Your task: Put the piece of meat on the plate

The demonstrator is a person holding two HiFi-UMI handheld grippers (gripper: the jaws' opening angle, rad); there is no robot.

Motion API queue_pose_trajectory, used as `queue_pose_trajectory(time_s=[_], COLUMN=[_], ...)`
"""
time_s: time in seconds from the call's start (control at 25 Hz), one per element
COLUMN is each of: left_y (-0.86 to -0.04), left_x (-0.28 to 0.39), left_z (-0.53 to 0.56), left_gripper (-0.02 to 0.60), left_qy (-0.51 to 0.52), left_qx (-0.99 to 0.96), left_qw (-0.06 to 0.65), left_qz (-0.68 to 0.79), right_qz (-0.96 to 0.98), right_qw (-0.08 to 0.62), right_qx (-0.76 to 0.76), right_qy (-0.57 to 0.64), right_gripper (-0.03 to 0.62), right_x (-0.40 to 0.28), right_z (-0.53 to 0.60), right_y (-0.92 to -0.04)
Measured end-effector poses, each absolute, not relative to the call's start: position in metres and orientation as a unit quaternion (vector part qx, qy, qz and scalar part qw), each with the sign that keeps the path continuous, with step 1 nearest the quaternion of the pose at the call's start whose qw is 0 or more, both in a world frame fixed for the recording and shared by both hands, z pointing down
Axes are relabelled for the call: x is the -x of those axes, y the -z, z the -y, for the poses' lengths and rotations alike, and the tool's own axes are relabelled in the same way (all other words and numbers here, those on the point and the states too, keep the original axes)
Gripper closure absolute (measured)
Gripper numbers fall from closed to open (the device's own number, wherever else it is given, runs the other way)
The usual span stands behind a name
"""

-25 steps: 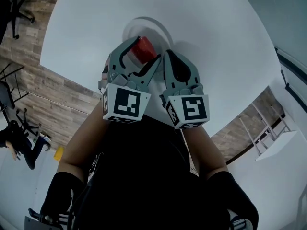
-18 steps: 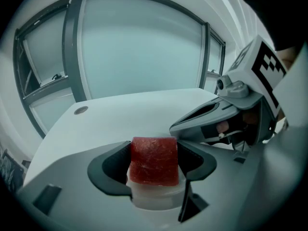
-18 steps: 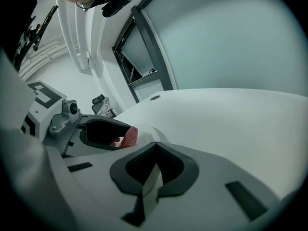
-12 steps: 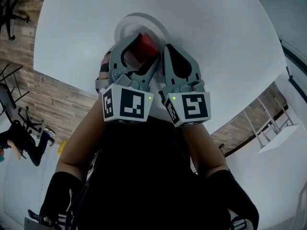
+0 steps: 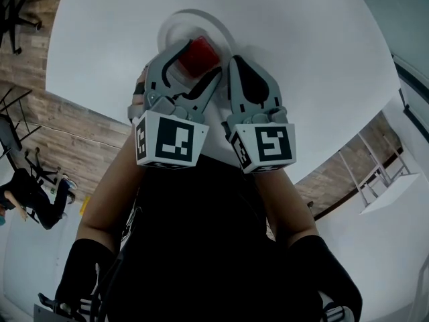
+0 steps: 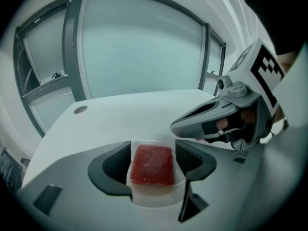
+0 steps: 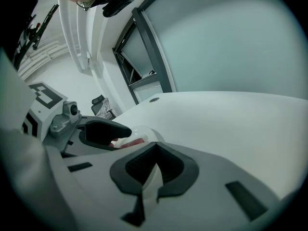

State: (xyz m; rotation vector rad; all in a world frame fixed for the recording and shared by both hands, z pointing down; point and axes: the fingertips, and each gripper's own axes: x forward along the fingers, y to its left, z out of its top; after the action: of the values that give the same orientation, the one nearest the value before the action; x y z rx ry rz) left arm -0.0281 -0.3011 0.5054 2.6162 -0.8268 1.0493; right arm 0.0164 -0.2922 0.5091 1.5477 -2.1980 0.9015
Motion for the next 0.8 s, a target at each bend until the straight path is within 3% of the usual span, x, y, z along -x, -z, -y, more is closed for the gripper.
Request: queue_pose_trajectory(time_s=[0.12,0.16,0.36,0.44,0.48,0.8], left_y=[-0.485,-0.478,-0.444,-0.427,-0.418,-0.356], left_x=[0.034,0.037,0.045,0.049,0.050,0.043], left_z=[0.304,0.305,0.294,0.288,0.284,0.238], left_gripper=[0.293,0.352,0.466,0.560,0.577,0.578], left_qy=[-0.303,-0.287,-0.250,-0.235,-0.227,-0.148], left_qx=[-0.897,-0.898,-0.887,-0.879,-0.877,-0.866], left_qw=[0.090,0.089,0.079,0.066,0.059,0.053], left_qz=[0.309,0.322,0.380,0.409,0.420,0.474], right_qz=[0.775,0.779,0.805,0.816,0.822,0.861], right_qw=[0.141,0.139,0.123,0.116,0.115,0.079], right_qx=[-0.540,-0.538,-0.522,-0.514,-0.509,-0.481], right_qy=[-0.296,-0.290,-0.256,-0.239,-0.228,-0.147], right_gripper=[0.591,0.591,0.591,0.591,0.591,0.592], right_x=[-0.014,-0.013,-0.011,-0.008,-0.006,0.006], right_z=[0.293,0.291,0.280,0.273,0.268,0.226], right_y=[-0.500,-0.495,-0.460,-0.444,-0.436,-0.368])
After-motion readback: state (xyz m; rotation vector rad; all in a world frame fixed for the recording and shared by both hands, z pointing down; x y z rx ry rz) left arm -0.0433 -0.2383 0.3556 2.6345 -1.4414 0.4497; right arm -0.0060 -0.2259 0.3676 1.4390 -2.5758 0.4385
